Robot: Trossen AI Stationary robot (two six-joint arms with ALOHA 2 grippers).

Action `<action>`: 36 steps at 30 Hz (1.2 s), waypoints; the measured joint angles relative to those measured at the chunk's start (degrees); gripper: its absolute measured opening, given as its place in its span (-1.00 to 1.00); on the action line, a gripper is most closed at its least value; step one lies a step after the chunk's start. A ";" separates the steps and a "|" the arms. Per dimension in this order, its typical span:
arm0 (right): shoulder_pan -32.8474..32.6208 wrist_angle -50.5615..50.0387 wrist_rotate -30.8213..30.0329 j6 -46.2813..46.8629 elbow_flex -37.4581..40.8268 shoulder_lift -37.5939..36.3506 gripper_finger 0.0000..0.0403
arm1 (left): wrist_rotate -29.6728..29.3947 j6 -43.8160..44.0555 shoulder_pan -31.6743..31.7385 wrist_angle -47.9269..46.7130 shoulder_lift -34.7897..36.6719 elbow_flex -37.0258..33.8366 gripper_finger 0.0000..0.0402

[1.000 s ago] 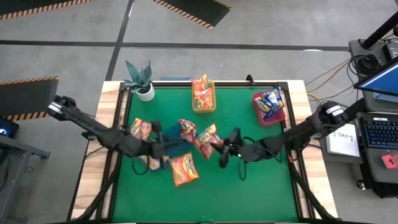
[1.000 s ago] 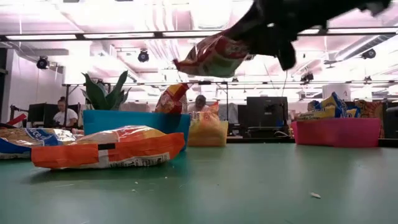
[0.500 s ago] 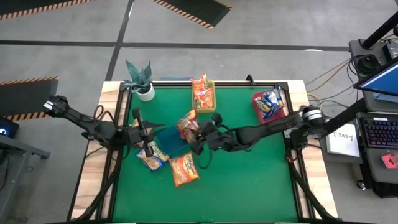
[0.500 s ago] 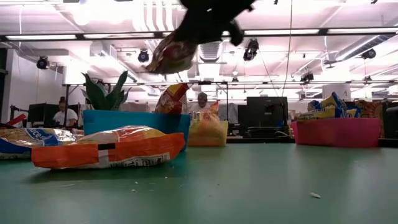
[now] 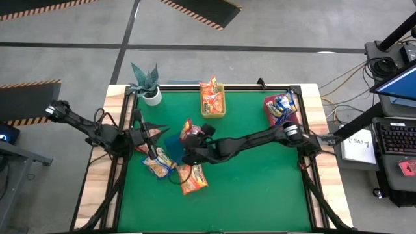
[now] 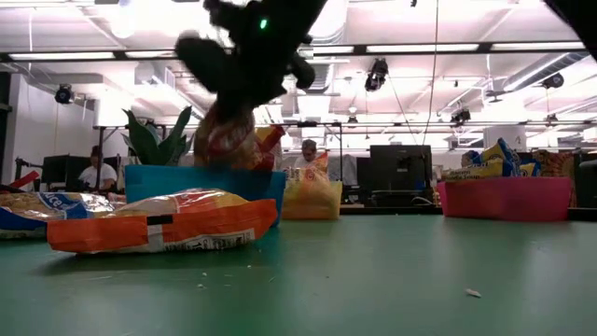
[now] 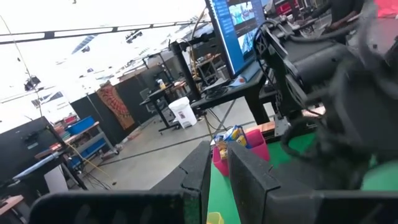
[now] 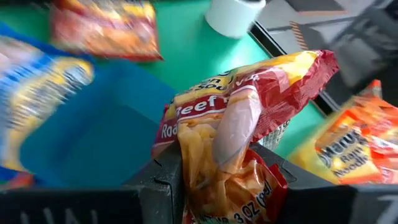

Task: Sort Maruchan noodles
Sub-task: Put the red noodle pack into the blue bin

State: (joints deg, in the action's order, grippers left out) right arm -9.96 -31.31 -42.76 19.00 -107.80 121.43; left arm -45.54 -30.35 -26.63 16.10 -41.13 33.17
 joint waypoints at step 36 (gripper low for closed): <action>-0.20 -17.13 -1.80 -0.67 -13.84 9.02 0.26 | 0.02 0.19 0.00 -0.70 -0.57 0.00 -0.81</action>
State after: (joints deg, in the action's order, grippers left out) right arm -10.16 -48.43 -44.56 18.33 -121.64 130.45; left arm -45.52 -30.15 -26.63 15.40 -41.69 33.17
